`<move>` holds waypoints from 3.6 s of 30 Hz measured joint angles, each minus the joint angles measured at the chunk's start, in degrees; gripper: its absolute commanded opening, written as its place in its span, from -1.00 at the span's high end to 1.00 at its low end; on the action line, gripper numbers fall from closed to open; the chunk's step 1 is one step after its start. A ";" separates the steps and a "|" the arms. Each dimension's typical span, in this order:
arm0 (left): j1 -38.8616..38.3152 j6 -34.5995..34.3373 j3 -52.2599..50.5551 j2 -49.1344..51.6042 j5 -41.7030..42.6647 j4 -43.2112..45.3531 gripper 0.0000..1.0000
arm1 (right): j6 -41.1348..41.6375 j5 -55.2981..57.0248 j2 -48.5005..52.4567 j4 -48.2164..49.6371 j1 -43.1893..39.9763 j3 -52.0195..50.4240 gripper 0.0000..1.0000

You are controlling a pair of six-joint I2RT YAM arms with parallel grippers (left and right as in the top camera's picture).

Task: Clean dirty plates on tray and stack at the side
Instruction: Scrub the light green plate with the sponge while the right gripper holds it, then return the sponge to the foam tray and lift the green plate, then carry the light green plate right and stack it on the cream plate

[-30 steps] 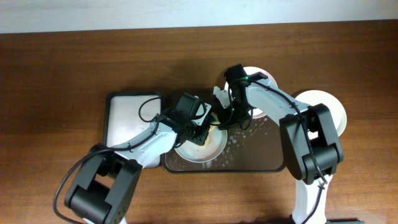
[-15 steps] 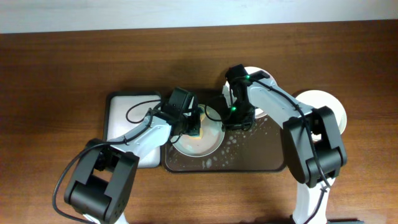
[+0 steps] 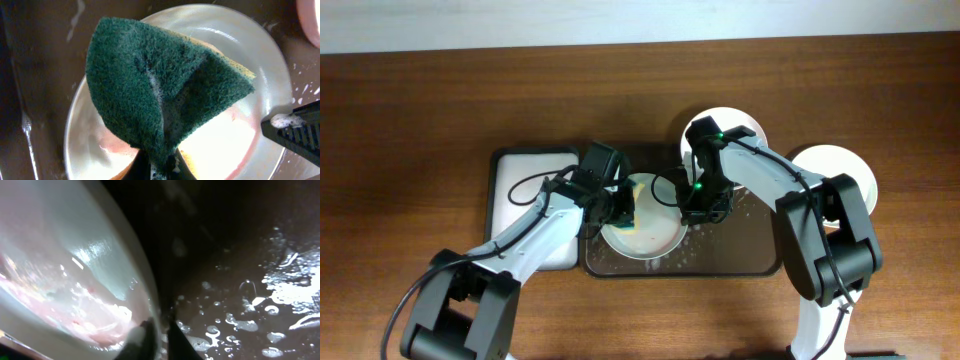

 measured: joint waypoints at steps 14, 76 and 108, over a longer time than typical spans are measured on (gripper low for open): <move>-8.24 -22.49 -0.04 0.00 -1.25 -0.55 1.00 | 0.17 -1.42 -0.17 1.60 0.00 -0.26 0.92; 15.21 9.11 1.14 -11.56 -11.89 -14.45 1.00 | 2.84 6.21 -3.37 2.29 0.26 -0.98 0.92; 22.75 18.38 -1.03 -0.39 -9.99 -9.53 1.00 | 7.69 69.42 -19.80 -0.52 28.81 -1.27 0.92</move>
